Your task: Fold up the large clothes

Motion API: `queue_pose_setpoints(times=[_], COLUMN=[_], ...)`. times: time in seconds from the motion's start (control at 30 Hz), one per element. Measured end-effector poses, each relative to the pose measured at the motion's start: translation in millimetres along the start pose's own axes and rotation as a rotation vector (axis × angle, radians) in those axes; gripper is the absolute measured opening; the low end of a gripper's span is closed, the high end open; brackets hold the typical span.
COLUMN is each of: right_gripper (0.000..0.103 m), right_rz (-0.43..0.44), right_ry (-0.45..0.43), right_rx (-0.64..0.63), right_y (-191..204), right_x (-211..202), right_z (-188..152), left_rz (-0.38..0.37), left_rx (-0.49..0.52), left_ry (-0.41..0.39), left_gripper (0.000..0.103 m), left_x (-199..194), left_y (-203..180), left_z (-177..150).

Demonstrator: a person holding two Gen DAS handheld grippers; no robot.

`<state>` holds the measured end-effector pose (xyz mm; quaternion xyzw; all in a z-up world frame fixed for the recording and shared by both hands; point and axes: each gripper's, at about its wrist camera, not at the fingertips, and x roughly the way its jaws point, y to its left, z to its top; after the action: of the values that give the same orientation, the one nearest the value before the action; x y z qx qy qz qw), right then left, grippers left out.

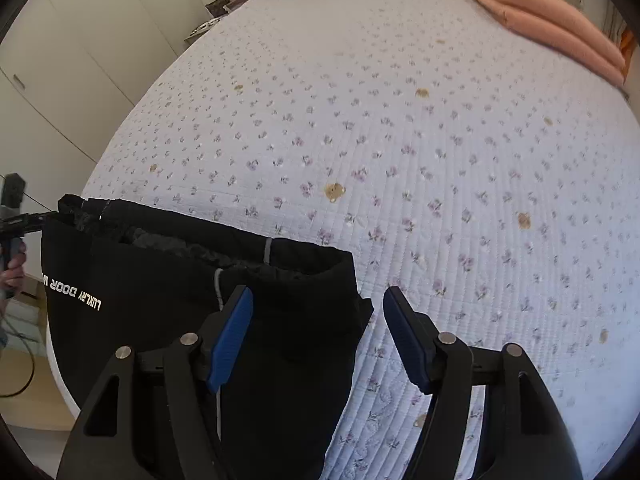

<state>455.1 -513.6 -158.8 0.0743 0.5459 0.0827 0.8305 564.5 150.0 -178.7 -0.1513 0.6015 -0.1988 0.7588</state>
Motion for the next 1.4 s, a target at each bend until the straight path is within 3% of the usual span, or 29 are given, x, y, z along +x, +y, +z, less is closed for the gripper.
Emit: queue_pose_setpoints(times=[0.1,0.17,0.23,0.27,0.3,0.33,0.37,0.4,0.47,0.53,0.6,0.67,0.73,0.77,0.87,0.97,1.1,1.13,1.23,1.27,1.3,1.37,1.4], right_gripper=[0.071,0.071,0.071,0.071,0.059,0.046,0.029,0.026,0.020,0.018,0.013,0.011,0.010,0.009,0.003,0.003,0.008,0.009,0.013,0.020,0.029,0.042,0.042], right_rz=[0.017,0.017,0.027,0.036,0.053,0.064,0.062,0.033,-0.044,-0.158,-0.226,-0.256,-0.288,-0.321,-0.322,-0.301,-0.235,-0.226,-0.195,-0.165,-0.148,-0.115,-0.093], right_ry=[0.024,0.036,0.048,0.050,0.052,0.055,0.064,0.055,0.003,-0.062,-0.122,-0.172,-0.211,-0.214,-0.128,-0.033,-0.081,-0.096,-0.112,-0.106,-0.103,-0.112,-0.110], right_rx=[-0.009,-0.021,-0.021,-0.014,-0.006,-0.011,-0.023,-0.038,-0.074,-0.093,-0.087,-0.064,-0.039,-0.025,0.025,0.044,0.119,0.132,0.132,0.122,0.110,0.086,0.069], right_y=[-2,-1,-4,-4,-5,-2,3,8,21,33,36,33,27,24,6,1,-1,0,12,24,32,53,65], right_x=[10,19,29,32,36,38,40,38,24,-3,-30,-51,-59,-52,-8,30,18,11,-9,-18,-24,-36,-41], right_z=[-3,-1,3,4,5,5,4,2,-5,-7,-2,7,22,30,44,36,20,18,15,13,10,3,-1], left_rz=[-0.065,-0.156,-0.169,-0.165,-0.157,-0.137,-0.115,-0.096,-0.028,-0.010,-0.023,-0.108,-0.099,-0.042,0.080,0.180,0.274,0.276,0.319,0.332,0.337,0.340,0.348], left_rx=[0.007,-0.003,0.004,0.012,0.025,0.044,0.065,0.078,0.130,0.138,0.114,0.064,0.064,0.078,0.067,0.062,0.090,0.081,0.072,0.057,0.047,0.018,0.010], left_ry=[0.021,0.032,0.041,0.038,0.032,0.024,0.030,0.024,-0.037,-0.095,-0.187,-0.253,-0.271,-0.258,-0.170,-0.056,0.000,-0.020,-0.098,-0.125,-0.147,-0.207,-0.228], left_gripper=[0.066,0.066,0.067,0.066,0.059,0.049,0.020,0.017,0.013,0.012,0.012,0.011,0.011,0.011,0.012,0.012,0.014,0.015,0.034,0.048,0.054,0.055,0.055], left_x=[12,20,28,31,33,34,37,36,24,5,-23,-45,-45,-32,17,65,101,97,66,53,43,11,-3], left_y=[2,2,-1,-3,-6,-10,-17,-21,-35,-43,-45,-41,-42,-46,-44,-34,-28,-28,-31,-29,-29,-28,-32], left_z=[8,14,17,17,17,16,15,13,9,8,14,27,37,43,51,45,36,38,43,44,46,48,46])
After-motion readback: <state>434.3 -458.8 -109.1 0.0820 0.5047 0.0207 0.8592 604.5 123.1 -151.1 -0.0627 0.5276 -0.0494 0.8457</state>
